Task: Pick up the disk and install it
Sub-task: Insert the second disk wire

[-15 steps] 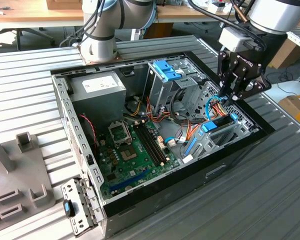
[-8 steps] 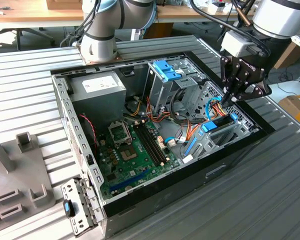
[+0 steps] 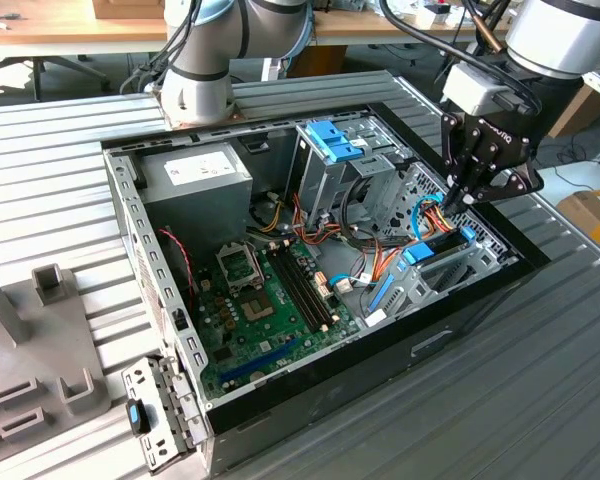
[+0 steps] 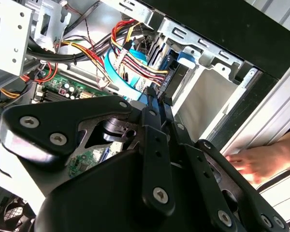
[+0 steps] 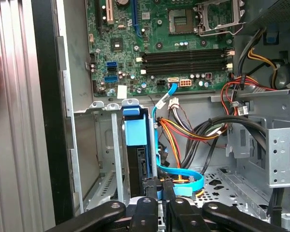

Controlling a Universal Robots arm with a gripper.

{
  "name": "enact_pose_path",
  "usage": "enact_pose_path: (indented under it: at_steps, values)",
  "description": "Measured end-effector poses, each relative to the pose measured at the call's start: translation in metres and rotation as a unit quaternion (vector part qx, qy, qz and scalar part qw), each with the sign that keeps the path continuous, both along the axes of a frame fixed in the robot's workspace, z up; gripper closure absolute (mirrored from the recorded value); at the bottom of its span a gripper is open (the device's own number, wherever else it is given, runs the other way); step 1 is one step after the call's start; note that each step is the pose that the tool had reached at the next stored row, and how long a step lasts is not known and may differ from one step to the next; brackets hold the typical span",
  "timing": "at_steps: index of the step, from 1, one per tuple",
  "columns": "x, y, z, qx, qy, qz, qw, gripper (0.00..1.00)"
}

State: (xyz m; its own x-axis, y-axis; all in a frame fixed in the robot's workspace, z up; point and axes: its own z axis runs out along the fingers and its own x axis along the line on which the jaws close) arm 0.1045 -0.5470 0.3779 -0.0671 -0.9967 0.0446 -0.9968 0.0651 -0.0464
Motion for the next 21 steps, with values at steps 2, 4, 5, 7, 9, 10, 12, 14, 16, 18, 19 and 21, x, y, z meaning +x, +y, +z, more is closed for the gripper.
enact_pose_path:
  at_steps: [2,4,5,7,9,10,12,14,16,18,19,21]
  values:
    - [-0.0001,-0.0001,0.0,0.0,0.0,0.0,1.0,0.84]
    - [-0.0002,-0.0001,0.0,0.0,0.0,0.0,1.0,0.84]
    - [-0.0002,-0.0001,0.0,0.0,0.0,0.0,1.0,0.84]
    - [-0.0004,-0.0003,0.0,0.0011,-0.0002,0.0,1.0,0.84]
    - [-0.0015,-0.001,0.0,0.0058,-0.0023,0.0,1.0,0.84]
    - [-0.0021,-0.0015,0.0,0.0078,-0.0034,0.0,1.0,0.84]
    - [-0.0034,-0.0033,-0.0001,0.0104,-0.0044,0.0,0.9999,0.84]
    - [-0.0064,-0.0068,-0.0003,0.0146,-0.0063,0.0,0.9999,0.84]
    - [-0.0085,-0.0099,-0.0011,0.0221,-0.0102,0.002,0.9997,0.84]
    - [-0.0093,-0.0105,-0.0013,0.0263,-0.0139,0.004,0.9995,0.84]
    - [-0.0096,-0.0107,-0.0014,0.0281,-0.0159,0.004,0.9995,0.84]
    - [-0.0096,-0.0111,-0.0015,0.0325,-0.0193,0.006,0.9993,0.84]
